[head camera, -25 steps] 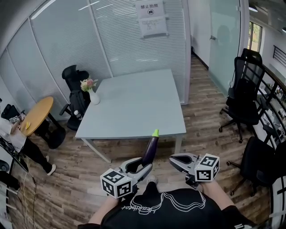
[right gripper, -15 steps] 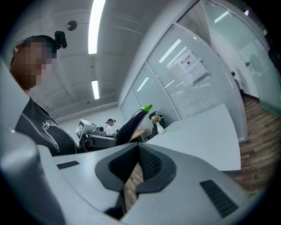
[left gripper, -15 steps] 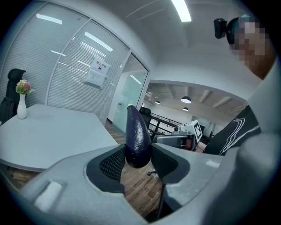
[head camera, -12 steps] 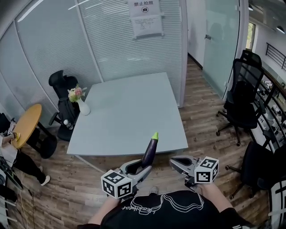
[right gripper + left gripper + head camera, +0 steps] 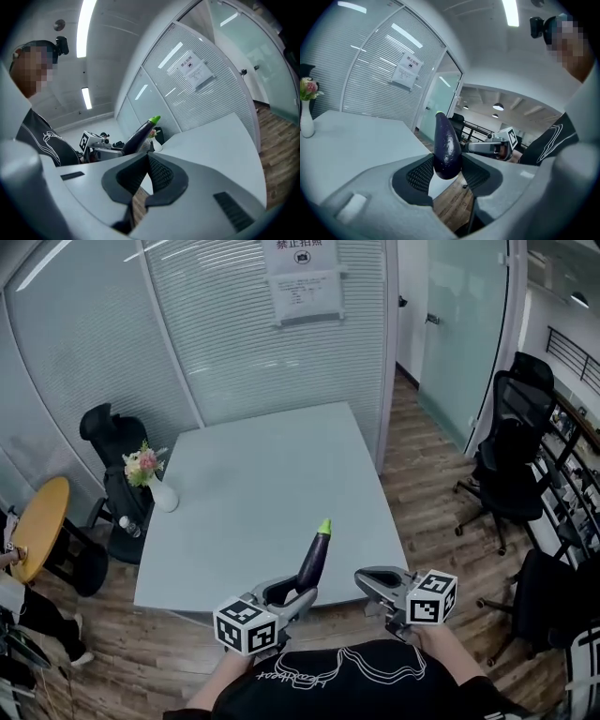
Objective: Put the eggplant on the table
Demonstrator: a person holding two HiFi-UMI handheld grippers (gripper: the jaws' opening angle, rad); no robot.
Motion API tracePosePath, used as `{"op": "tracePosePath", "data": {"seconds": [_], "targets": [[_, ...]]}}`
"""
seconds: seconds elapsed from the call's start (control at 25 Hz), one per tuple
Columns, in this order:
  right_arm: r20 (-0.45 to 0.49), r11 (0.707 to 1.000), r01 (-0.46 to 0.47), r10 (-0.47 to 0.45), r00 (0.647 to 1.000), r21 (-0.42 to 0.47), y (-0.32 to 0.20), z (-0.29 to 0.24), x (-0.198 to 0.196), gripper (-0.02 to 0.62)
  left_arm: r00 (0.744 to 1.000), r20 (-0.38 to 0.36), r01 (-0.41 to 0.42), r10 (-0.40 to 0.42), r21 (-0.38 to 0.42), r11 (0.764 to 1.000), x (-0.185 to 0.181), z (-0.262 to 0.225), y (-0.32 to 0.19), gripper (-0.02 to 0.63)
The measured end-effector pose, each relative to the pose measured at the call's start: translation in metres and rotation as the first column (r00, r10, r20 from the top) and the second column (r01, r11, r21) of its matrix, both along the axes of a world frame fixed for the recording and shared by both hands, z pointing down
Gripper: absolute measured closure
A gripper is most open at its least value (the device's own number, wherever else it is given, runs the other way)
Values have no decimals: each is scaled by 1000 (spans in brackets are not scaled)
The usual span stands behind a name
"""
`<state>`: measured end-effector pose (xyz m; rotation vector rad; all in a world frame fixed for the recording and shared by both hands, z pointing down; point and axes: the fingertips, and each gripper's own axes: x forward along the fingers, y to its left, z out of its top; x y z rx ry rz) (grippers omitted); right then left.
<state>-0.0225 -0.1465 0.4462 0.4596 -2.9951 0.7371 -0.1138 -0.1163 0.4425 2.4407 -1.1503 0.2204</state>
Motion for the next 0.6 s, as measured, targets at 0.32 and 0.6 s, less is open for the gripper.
{"op": "tracePosePath", "data": {"seconds": [0.32, 0.6], "targets": [[-21, 999, -45, 45, 999, -1, -59, 9, -41, 588, 1000, -8, -23, 23, -1, 1000, -46, 12, -64, 414], [-45, 997, -68, 67, 997, -32, -73, 25, -34, 588, 1000, -23, -13, 13, -22, 1000, -50, 25, -85, 414]]}}
